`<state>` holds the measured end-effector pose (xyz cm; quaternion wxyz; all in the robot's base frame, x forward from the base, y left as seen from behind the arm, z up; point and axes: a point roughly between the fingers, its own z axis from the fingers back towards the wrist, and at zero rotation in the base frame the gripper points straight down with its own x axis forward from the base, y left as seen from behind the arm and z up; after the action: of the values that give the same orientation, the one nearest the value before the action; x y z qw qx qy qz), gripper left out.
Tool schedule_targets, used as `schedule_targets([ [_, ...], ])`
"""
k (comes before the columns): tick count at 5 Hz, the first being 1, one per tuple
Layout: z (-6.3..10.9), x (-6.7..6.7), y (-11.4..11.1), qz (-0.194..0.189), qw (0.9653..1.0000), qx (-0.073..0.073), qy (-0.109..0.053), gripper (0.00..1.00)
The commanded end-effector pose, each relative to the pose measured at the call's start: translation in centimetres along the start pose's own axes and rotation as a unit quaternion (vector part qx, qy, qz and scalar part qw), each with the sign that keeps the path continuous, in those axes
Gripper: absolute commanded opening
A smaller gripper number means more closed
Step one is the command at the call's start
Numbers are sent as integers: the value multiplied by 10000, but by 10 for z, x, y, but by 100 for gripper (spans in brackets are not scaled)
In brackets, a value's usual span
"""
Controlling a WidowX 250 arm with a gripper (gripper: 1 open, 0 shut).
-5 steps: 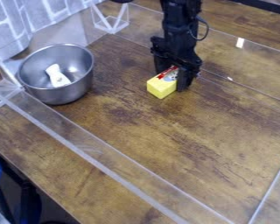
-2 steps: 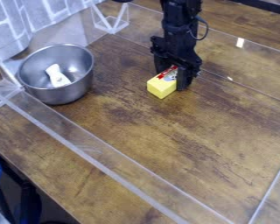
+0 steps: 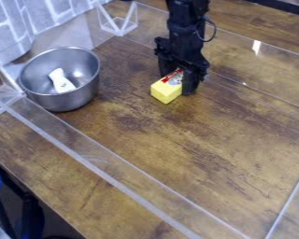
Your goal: Move the yellow butter to the left side of the table
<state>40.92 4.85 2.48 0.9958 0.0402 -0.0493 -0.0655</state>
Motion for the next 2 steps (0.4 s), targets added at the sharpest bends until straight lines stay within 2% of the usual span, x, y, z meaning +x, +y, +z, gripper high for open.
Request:
schedule_targets([
  [1, 43, 8, 16, 144, 9987, 161, -456, 0],
  [2, 50, 7, 18, 163, 9986, 180, -478, 0],
])
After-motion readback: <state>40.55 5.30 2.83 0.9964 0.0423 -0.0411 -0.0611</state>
